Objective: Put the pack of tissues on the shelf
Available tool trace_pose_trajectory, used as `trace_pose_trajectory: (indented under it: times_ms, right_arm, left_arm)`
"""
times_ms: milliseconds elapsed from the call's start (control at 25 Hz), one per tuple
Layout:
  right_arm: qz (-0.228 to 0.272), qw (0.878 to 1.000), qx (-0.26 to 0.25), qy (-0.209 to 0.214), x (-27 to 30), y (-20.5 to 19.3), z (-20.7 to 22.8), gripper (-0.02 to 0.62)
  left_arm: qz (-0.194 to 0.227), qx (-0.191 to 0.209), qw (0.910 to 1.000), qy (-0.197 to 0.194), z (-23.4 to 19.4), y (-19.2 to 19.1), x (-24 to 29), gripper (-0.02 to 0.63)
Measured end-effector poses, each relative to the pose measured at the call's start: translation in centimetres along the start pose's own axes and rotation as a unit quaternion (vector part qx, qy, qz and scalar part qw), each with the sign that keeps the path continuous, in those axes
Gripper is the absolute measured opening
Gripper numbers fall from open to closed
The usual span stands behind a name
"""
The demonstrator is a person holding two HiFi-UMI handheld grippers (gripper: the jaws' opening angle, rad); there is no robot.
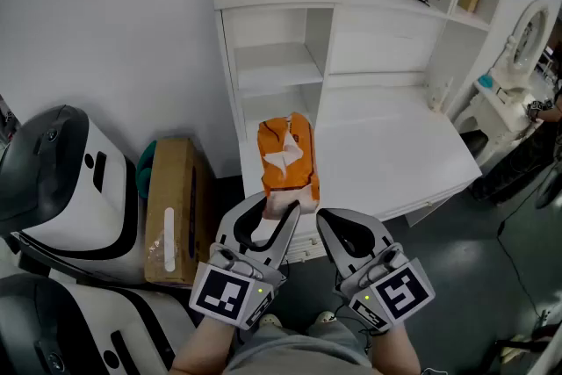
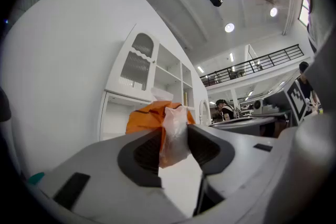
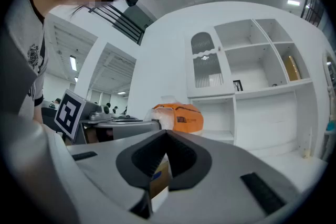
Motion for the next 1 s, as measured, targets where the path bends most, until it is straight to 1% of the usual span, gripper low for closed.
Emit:
trace_pose_trajectory:
  times_ms: [200,400,560,680,800,1000]
  right_arm:
    - [0.0,1.0,-0.003,-0.001,0.0,0.3,-0.2,0.008]
    - [0.002,1.0,-0.008,-0.005,-0.3,0.3,-1.1,0.008]
    - [0.002,1.0,-0.008,-0.005,-0.2,0.6,-1.3,0.008]
    - [0.003,1.0,-0.005,-0.009,-0.2,0.5,-1.7,0.009]
    - [0.008,1.0,0.001,-0.019,-0.1,0.4,-2.1,0.009]
    - [0.02,0.999,-0.005,-0.037,-0.4,-1.4,-5.2,0.009]
  left_arm:
    - [-0.01,-0.006,0.9999,-0.004,0.0,0.2,-0.2,0.169]
    - [0.006,0.0,1.0,-0.005,0.1,0.3,-0.9,0.169]
    - [-0.011,-0.007,0.9998,-0.012,0.0,0.8,-0.9,0.169]
    - [0.007,0.002,0.9999,-0.009,-0.3,0.8,-1.1,0.169]
    - [0.007,0.001,0.9999,-0.016,-0.4,0.6,-1.5,0.169]
    - [0.005,0.0,0.9997,-0.025,-0.7,-0.6,-4.7,0.17]
Point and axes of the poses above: the fingertips, and each gripper's own axes: x forward along the fingers, z to its right, y out of its top, the point moved 9 cm from there along -x, backward along the fingers, and after that the axes turned 13 degrees about x, right-handed, at the moved point
